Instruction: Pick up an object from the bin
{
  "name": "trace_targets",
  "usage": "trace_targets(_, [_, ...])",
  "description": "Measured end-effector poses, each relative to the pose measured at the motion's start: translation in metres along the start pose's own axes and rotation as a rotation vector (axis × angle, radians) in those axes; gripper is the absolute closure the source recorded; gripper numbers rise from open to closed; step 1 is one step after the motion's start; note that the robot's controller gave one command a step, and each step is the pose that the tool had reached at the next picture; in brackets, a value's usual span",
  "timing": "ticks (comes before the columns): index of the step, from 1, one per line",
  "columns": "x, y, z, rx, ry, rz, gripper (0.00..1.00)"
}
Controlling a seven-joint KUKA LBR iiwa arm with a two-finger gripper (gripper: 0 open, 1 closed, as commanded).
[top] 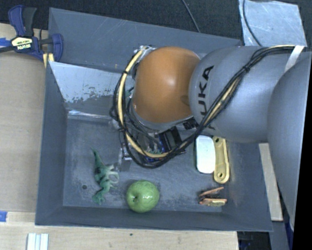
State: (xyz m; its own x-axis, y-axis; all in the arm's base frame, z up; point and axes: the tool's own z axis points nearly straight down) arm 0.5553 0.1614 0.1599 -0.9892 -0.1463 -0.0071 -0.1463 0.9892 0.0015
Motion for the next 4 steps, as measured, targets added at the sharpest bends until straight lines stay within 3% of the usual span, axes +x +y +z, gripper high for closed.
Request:
trace_targets(1, [0.008, 0.022, 0.022, 0.001, 0.007, -0.126, 0.00])
trace_targets(2, [0.009, 0.015, 0.083, 0.000, 0.011, 0.166, 0.00])
trace_targets(3, [-0.009, 0.012, 0.085, -0.002, -0.002, -0.492, 1.00])
trace_targets(4, [-0.008, 0.012, 0.085, -0.002, -0.001, -0.491, 1.00])
